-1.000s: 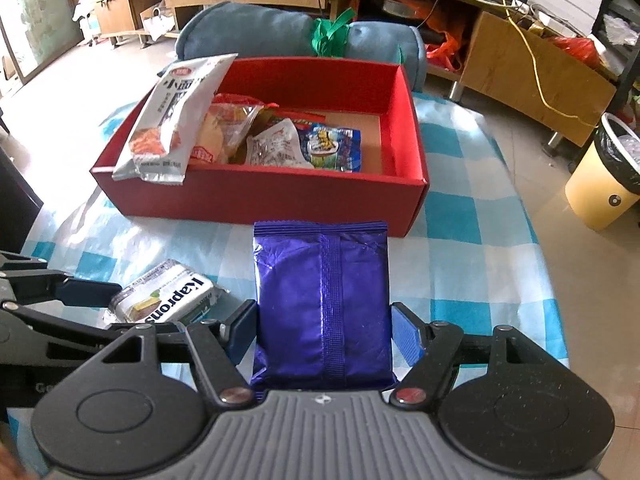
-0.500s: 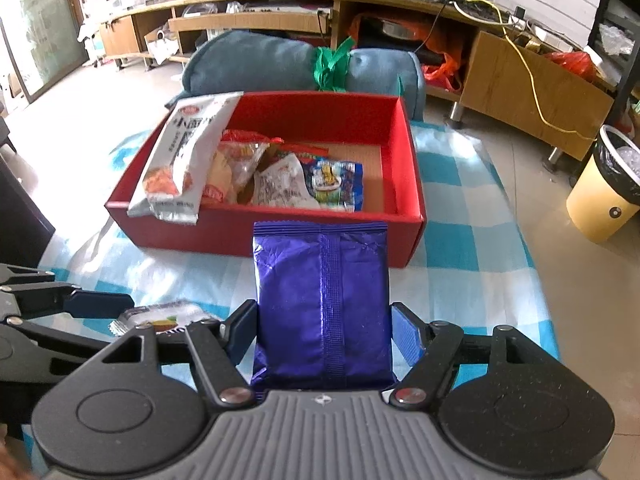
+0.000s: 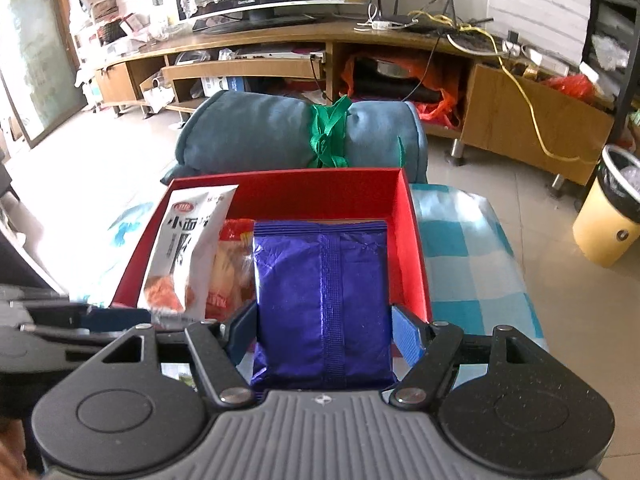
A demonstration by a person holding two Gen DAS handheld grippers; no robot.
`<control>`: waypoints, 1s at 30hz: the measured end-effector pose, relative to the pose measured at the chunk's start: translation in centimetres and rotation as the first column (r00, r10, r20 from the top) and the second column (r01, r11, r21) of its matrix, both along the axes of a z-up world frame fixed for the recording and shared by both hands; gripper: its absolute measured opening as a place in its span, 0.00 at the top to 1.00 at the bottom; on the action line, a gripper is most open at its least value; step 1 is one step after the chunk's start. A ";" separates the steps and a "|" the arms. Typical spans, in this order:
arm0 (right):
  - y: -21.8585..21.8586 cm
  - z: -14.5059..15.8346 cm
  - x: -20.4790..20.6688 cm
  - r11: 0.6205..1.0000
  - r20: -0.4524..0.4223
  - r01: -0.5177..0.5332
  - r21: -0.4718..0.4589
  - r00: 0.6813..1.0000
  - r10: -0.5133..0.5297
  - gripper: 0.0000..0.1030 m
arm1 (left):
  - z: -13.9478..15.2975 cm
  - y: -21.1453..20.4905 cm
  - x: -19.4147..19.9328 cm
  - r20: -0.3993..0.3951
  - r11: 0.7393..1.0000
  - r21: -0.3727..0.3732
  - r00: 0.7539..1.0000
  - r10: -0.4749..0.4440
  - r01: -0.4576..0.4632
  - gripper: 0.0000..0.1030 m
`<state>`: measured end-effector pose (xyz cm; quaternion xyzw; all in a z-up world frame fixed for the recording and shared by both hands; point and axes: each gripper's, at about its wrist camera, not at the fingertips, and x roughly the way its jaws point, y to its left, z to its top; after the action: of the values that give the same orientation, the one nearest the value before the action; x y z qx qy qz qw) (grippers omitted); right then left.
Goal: Organize snacks
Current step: 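Close the left tool on the Kaprons wafer while the right lifts the purple bar, then carry the Kaprons wafer and purple bar over the red box with both tools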
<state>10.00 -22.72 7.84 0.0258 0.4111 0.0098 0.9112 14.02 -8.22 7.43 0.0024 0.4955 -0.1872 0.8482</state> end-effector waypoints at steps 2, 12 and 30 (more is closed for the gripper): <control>0.0 -0.2 0.3 1.000 -0.006 -0.004 -0.004 1.000 0.004 0.37 | -0.8 0.5 -0.3 -0.039 1.000 -0.012 0.999 0.002 -0.002 0.40; 0.5 -1.0 -0.3 0.999 -0.036 -0.027 -0.021 0.999 0.026 0.37 | -8.3 -1.9 -1.6 -0.206 0.993 0.095 0.974 0.093 -0.074 0.36; 0.1 -0.3 -0.8 0.999 -0.009 -0.006 -0.036 1.000 0.006 0.37 | -1.4 1.0 -2.8 0.002 0.994 -0.010 0.994 0.111 -0.111 0.37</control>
<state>9.17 -22.60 7.52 0.0079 0.4155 0.0049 0.9096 11.18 -7.26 6.03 -0.0291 0.4928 -0.1423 0.8579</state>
